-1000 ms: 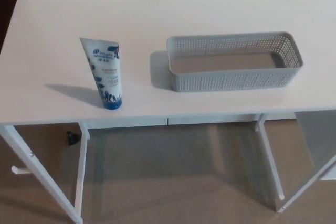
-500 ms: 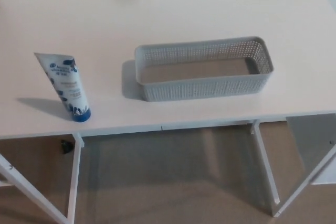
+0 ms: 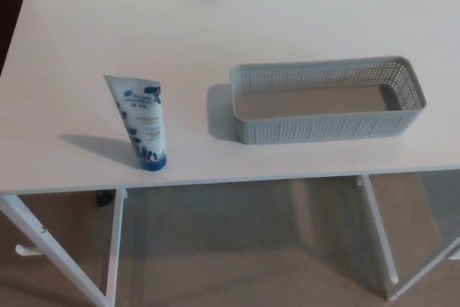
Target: The robot walks towards a table in front, picks a shampoo with left hand and puts it in a small grey container
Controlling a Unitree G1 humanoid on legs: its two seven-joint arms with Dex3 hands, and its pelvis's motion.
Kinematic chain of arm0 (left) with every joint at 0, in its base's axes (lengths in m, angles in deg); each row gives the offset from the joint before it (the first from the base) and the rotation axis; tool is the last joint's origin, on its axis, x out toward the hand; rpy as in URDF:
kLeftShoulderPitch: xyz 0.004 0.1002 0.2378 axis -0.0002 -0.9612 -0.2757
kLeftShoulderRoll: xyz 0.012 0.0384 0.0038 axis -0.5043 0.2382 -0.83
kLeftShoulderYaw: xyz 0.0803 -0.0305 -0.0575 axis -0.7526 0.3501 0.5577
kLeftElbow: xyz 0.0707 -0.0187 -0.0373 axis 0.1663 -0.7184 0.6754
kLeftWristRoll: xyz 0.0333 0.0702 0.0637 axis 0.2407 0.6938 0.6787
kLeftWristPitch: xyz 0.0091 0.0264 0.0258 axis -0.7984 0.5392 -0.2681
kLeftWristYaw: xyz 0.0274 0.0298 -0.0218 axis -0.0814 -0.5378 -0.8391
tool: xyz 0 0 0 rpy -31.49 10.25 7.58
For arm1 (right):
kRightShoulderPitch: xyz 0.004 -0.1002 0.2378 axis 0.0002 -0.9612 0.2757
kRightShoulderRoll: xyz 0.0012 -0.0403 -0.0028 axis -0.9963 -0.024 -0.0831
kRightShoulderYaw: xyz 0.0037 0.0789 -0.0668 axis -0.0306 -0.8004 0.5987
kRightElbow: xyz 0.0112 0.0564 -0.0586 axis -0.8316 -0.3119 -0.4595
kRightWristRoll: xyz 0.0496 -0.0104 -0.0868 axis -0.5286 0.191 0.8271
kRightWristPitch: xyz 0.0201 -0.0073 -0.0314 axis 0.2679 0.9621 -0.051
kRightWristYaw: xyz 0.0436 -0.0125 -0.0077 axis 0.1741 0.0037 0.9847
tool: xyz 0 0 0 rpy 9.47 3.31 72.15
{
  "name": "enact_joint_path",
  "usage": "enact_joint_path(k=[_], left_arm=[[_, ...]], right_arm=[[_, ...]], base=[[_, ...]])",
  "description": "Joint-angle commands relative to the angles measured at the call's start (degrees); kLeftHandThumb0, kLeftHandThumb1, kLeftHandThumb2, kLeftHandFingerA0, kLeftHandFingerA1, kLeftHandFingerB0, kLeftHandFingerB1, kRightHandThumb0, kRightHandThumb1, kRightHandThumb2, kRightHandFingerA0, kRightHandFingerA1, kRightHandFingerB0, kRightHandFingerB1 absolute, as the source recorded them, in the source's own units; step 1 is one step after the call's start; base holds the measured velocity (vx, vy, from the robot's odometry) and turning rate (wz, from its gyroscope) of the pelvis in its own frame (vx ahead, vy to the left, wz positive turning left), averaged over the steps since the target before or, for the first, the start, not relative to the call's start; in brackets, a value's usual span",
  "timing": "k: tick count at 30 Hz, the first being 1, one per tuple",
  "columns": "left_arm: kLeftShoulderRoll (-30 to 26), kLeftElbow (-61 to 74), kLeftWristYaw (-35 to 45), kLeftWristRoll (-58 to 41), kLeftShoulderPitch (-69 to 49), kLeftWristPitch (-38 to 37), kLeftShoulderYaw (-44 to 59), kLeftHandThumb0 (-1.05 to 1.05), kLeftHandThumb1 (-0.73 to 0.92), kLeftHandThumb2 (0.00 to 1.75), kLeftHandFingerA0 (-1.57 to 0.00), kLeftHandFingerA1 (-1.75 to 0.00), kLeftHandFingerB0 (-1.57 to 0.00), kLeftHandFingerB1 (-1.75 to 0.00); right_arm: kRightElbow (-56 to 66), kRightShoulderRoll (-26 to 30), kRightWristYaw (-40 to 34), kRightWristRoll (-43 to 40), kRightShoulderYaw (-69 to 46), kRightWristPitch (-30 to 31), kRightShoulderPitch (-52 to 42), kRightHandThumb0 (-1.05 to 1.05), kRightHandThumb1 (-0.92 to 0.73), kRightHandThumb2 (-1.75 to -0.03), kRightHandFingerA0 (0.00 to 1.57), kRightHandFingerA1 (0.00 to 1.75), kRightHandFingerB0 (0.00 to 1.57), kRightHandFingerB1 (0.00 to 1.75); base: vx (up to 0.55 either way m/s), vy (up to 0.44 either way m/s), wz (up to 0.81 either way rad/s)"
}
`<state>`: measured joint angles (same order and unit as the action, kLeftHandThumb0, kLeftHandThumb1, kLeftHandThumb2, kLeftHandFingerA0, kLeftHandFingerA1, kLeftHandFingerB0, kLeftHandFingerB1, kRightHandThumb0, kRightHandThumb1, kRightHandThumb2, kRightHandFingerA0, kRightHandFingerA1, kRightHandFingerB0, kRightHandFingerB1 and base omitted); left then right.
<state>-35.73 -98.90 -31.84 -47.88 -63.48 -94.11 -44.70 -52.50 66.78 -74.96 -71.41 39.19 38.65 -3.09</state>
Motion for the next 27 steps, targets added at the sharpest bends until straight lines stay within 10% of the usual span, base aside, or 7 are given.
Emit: enact_joint_path(k=[1,17,21,27], left_arm=[[-0.39,0.35,0.12,0.63,-0.51,-0.63,-0.02,-0.28,0.57,0.57,-0.67,-0.52,-0.38,-0.35],[-0.57,0.14,-0.41,1.05,-0.15,-0.95,-0.29,-0.39,0.44,0.75,-0.67,-0.69,-0.32,-0.46],[-0.98,2.52,2.02,-0.43,-1.44,-2.57,0.63,-0.33,0.56,0.57,-0.71,-0.71,-0.34,-0.35],[-0.28,28.62,18.36,-15.29,-15.61,1.16,9.53,-0.32,0.48,0.55,-0.32,-0.40,-0.26,-0.31]], right_arm=[[0.25,0.63,0.07,0.04,0.01,-0.22,-0.54,-0.18,-0.59,-0.57,0.64,0.49,0.48,0.40],[-0.04,0.34,-0.08,0.26,0.62,-0.43,-0.36,-0.21,-0.57,-0.57,0.67,0.50,0.49,0.40],[-0.02,0.08,-0.59,0.51,0.93,-0.48,-0.59,-0.21,-0.56,-0.56,0.69,0.50,0.50,0.40],[0.14,0.97,0.32,0.30,0.95,-0.63,-2.01,-0.20,-0.62,-0.58,0.66,0.50,0.48,0.40]], base=[[0.00,0.000,0.00],[0.00,0.000,0.00],[0.00,0.000,0.00],[0.00,0.000,0.00]])
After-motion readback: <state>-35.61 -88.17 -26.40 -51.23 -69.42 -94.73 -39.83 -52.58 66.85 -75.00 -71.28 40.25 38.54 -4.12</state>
